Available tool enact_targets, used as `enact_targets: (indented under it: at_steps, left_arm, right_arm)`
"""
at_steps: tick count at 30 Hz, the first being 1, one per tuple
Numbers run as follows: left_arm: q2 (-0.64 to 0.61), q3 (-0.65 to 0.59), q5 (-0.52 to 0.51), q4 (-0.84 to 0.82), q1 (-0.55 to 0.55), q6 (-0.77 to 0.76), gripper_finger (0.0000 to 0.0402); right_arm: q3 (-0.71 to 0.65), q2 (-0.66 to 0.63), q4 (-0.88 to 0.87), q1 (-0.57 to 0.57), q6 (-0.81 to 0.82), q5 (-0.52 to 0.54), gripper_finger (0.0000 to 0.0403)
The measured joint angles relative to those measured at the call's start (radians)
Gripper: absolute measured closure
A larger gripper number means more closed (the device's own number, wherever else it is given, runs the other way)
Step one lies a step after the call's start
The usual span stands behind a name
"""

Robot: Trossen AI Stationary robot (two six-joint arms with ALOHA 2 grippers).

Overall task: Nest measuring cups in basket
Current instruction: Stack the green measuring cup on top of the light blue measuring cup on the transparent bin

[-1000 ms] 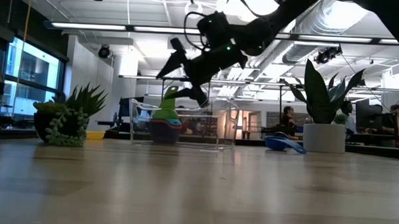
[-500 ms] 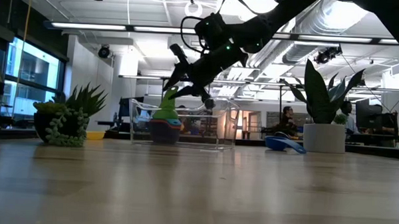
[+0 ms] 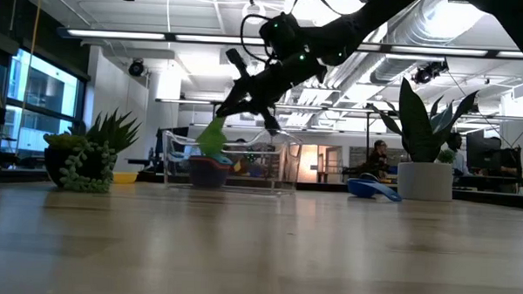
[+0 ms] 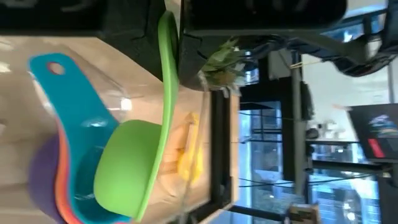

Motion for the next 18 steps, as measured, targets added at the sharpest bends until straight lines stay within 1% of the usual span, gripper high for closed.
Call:
enact_targets:
  at_steps: [4,8,10,11,14,16,18]
  left_arm:
    - [0.0,0.0,0.0,0.005,0.0,0.0,0.0186]
    - [0.0,0.0,0.0,0.005,0.0,0.0,0.0186]
    - [0.0,0.0,0.004,0.005,0.0,0.0,0.0186]
    - [0.0,0.0,0.005,0.005,0.0,0.0,0.0186]
    - [0.0,0.0,0.005,0.005,0.0,0.0,0.0186]
    - [0.0,0.0,0.006,0.005,0.0,-0.003,0.0186]
    - [0.0,0.0,0.006,0.006,0.0,-0.002,0.0186]
  right_arm:
    - [0.0,-0.03,0.003,-0.006,-0.021,-0.01,0.0397]
    - [-0.002,-0.043,0.01,-0.001,-0.175,-0.03,0.04]
    - [-0.009,-0.045,0.041,0.012,-0.266,-0.035,0.04]
    - [-0.027,-0.046,0.075,0.021,-0.288,-0.033,0.04]
    - [-0.138,-0.046,0.258,0.034,-0.274,-0.041,0.0401]
    - [-0.253,-0.046,0.465,0.03,-0.213,-0.064,0.0401]
    - [-0.374,-0.046,0.689,0.025,-0.138,-0.038,0.0402]
